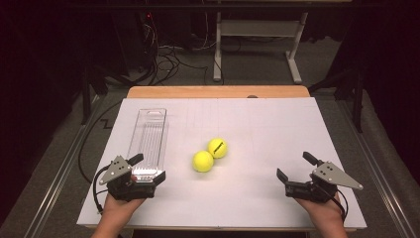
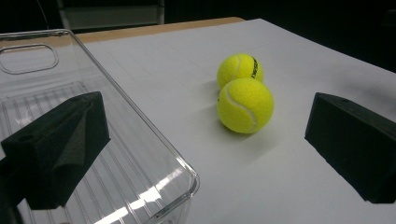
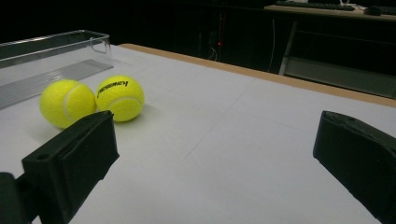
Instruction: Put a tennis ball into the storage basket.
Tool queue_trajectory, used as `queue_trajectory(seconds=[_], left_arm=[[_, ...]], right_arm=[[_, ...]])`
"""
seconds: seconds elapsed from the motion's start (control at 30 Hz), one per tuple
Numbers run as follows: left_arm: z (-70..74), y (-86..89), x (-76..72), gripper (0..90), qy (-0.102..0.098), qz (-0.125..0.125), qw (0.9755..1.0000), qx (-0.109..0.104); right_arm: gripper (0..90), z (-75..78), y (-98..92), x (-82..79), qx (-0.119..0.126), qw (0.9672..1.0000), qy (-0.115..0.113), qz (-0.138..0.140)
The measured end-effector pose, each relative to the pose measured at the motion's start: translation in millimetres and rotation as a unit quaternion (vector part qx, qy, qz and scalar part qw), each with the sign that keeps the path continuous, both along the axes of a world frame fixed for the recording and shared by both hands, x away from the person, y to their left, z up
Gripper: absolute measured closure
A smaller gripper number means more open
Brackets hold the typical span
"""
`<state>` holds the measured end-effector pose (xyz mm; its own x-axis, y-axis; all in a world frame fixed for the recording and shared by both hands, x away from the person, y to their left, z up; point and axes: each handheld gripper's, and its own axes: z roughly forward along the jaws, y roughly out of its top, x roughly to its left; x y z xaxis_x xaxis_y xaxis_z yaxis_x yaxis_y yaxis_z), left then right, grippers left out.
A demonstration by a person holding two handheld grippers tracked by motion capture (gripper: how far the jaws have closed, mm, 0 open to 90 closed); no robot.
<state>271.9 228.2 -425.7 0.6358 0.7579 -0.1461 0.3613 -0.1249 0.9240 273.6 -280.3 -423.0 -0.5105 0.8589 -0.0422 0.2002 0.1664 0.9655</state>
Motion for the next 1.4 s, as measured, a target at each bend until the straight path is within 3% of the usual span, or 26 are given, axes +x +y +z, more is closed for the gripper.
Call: queue_trajectory(seconds=[0.67, 1.33, 1.4], left_arm=[[-0.2, 10.8, 2.3, 0.7, 0.004, 0.015, 0.9995, -0.027], [0.7, 13.4, 3.1, 0.7, 0.001, 0.016, 0.9994, -0.029], [2.3, 15.1, 2.5, 0.7, -0.005, 0.020, 0.9996, -0.021]], right_arm=[[0.3, 1.7, -2.6, -1.2, 0.008, 0.9999, -0.013, -0.001], [0.3, 1.0, -1.5, -1.4, 0.015, 0.9998, -0.014, 0.004], [0.3, 0.9, -1.4, -1.5, 0.015, 0.9998, -0.014, 0.005]])
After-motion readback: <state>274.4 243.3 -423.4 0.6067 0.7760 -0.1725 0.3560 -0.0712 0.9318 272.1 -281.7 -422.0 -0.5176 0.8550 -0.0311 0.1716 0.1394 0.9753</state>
